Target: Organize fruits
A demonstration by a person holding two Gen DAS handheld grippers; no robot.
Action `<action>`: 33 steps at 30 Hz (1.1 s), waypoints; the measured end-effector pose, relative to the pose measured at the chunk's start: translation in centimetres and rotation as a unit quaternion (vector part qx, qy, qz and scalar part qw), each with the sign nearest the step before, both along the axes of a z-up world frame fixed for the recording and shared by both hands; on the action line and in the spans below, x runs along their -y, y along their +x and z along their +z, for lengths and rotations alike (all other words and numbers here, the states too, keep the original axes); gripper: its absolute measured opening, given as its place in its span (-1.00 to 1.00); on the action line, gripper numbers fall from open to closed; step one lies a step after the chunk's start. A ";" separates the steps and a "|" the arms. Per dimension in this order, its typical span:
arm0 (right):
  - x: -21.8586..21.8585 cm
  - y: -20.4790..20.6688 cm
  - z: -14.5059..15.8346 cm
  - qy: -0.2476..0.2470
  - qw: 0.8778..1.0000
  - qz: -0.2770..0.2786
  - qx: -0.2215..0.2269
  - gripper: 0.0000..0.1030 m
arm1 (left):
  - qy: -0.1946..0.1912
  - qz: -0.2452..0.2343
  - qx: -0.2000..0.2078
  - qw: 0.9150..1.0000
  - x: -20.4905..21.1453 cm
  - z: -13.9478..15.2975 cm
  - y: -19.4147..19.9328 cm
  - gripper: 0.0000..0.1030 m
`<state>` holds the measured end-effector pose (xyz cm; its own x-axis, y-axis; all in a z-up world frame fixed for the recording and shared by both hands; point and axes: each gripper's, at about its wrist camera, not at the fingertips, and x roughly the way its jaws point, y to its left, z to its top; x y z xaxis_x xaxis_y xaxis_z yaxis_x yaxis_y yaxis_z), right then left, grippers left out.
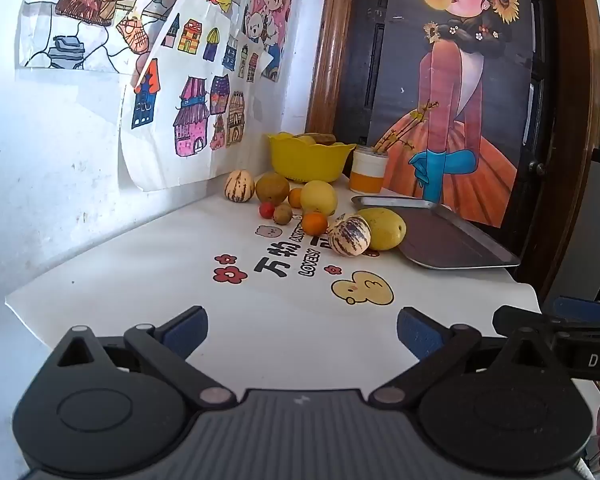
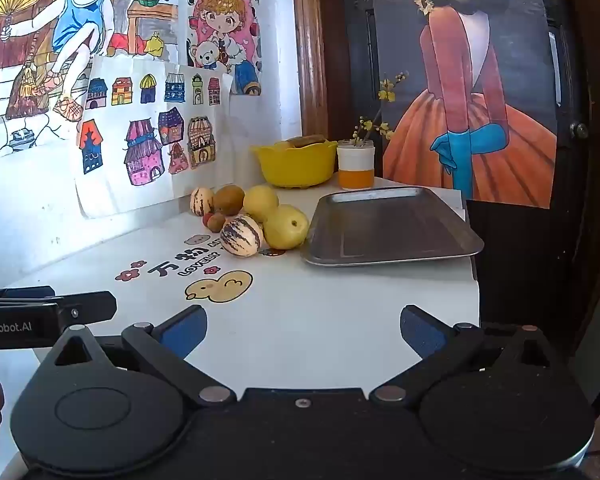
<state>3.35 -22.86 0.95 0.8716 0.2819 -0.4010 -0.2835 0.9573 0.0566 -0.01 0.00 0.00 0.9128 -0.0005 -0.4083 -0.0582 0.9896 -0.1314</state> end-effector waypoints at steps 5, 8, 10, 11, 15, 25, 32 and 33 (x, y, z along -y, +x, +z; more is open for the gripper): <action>0.0 0.0 0.0 0.006 1.000 0.001 -0.005 0.99 | 0.002 0.000 -0.001 1.000 0.0 0.0 0.0 0.99; 0.0 0.0 -0.1 0.005 1.000 0.002 -0.005 0.99 | 0.000 -0.001 -0.001 1.000 0.0 0.0 0.0 0.99; 0.0 0.0 -0.1 0.004 1.000 0.003 -0.006 0.99 | 0.001 -0.001 -0.001 1.000 0.0 0.0 0.0 0.99; 0.0 0.1 -0.2 0.004 1.000 0.004 -0.006 0.99 | 0.001 -0.001 -0.001 1.000 0.0 0.0 0.0 0.99; 0.0 0.1 -0.2 0.003 1.000 0.004 -0.006 0.99 | 0.002 -0.002 -0.001 1.000 -0.1 -0.6 0.4 0.99; -0.2 0.0 -0.2 0.003 1.000 0.004 -0.007 0.99 | 0.002 -0.003 -0.001 1.000 -0.2 -0.7 0.3 0.99; -0.2 0.0 -0.2 0.002 1.000 0.004 -0.007 0.99 | 0.004 -0.003 -0.002 1.000 0.0 -0.5 0.3 0.99; -0.2 0.0 -0.2 0.002 1.000 0.004 -0.007 0.99 | 0.004 -0.003 -0.002 1.000 0.0 -0.6 0.4 0.99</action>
<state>3.32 -22.69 0.76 0.8637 0.2903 -0.4120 -0.2900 0.9548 0.0649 0.36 0.00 -0.58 0.9109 -0.0023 -0.4126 -0.0537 0.9908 -0.1240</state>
